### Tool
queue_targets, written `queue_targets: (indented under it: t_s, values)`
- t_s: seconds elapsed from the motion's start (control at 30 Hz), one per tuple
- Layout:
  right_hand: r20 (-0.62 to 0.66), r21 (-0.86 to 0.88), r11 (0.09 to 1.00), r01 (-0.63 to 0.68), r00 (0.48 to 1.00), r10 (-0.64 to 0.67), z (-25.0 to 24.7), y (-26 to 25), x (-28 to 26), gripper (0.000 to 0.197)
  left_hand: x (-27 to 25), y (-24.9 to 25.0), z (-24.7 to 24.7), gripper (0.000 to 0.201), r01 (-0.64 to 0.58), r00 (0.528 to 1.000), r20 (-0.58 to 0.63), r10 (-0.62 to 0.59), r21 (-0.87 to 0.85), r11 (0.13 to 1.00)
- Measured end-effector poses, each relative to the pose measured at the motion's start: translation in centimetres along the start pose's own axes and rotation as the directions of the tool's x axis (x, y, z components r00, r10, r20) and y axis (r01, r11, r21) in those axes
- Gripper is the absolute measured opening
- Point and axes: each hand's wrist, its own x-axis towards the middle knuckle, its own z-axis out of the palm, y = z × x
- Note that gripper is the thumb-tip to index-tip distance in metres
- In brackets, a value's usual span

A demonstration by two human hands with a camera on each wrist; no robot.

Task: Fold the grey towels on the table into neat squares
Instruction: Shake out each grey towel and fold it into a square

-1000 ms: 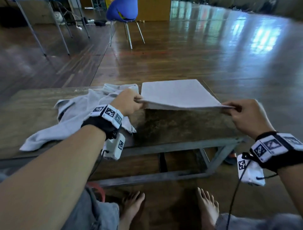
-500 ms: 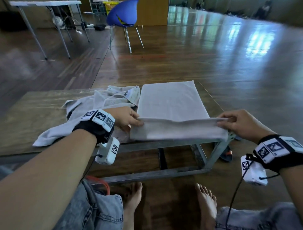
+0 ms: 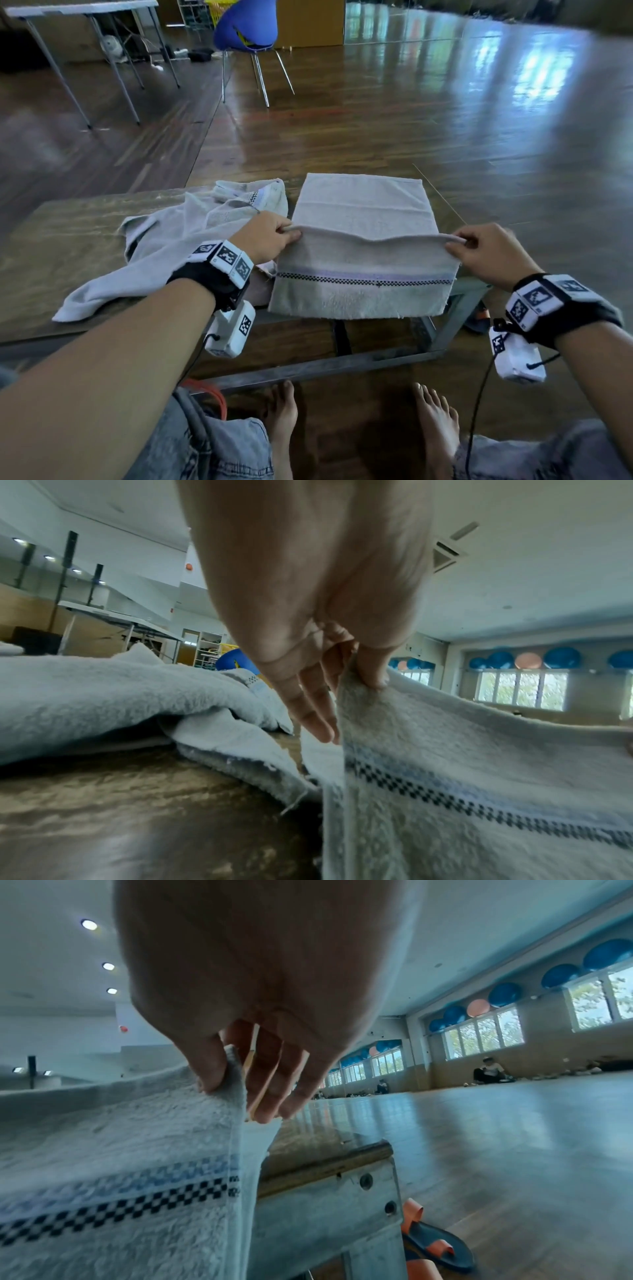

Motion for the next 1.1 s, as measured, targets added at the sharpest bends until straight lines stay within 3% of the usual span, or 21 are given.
queue_targets:
  t_s: [0.17, 0.33, 0.43, 0.5, 0.57, 0.67, 0.73, 0.8, 0.9, 1.03, 1.1]
  values:
    - [0.173, -0.097, 0.992, 0.080, 0.983, -0.062, 2.0, -1.3, 0.0, 0.024, 0.3, 0.7, 1.5, 0.033, 0.007, 0.993, 0.116, -0.029, 0.188, 0.982]
    - [0.292, -0.190, 0.981, -0.050, 0.951, 0.105, 1.0, -2.5, 0.4, 0.026, 1.2, 2.1, 1.1, 0.034, 0.029, 0.957, 0.259, -0.129, 0.360, 0.933]
    - [0.276, -0.133, 0.989, -0.072, 0.955, 0.106, 0.0, -3.0, 0.7, 0.033, 1.4, 2.4, -0.1, 0.030, 0.028, 0.924, 0.347, -0.158, 0.352, 0.935]
    - [0.130, -0.011, 0.996, -0.084, 0.988, 0.085, -0.6, -2.8, 1.0, 0.034, 1.3, 2.2, -0.7, 0.033, 0.050, 0.955, 0.270, -0.125, 0.267, 0.962]
    - [-0.071, 0.077, 0.995, -0.070, 0.995, 0.076, -0.8, -2.7, 1.4, 0.035, 1.5, 2.0, -0.8, 0.041, 0.047, 0.996, 0.059, -0.059, 0.196, 0.979]
    - [-0.235, 0.106, 0.994, -0.011, 0.971, 0.036, -0.2, -2.9, 2.4, 0.027, 1.9, 1.7, -0.4, 0.046, -0.035, 0.979, -0.193, 0.058, 0.118, 0.992]
    - [-0.153, 0.095, 0.995, 0.009, 0.988, 0.006, 0.6, -2.9, 2.9, 0.024, 2.1, 1.5, 0.2, 0.042, -0.057, 0.979, -0.188, 0.080, 0.122, 0.991]
    - [0.048, 0.084, 0.996, 0.012, 0.999, -0.017, 1.7, -2.6, 2.9, 0.023, 2.2, 1.0, 1.1, 0.036, -0.038, 0.996, -0.072, 0.048, 0.133, 0.990]
    - [0.281, -0.039, 0.999, 0.033, 0.959, -0.021, 2.5, -2.2, 2.8, 0.037, 2.1, 0.4, 1.8, 0.035, 0.008, 0.995, 0.093, -0.030, 0.237, 0.971]
    - [0.363, -0.121, 0.993, -0.017, 0.930, 0.060, 0.5, -1.2, 3.9, 0.033, 2.8, 1.3, 0.1, 0.035, 0.021, 0.958, 0.265, -0.111, 0.321, 0.947]
    - [0.327, -0.121, 0.992, -0.029, 0.943, 0.068, -0.3, -0.7, 4.3, 0.031, 3.0, 1.6, -0.4, 0.032, 0.023, 0.969, 0.228, -0.095, 0.297, 0.955]
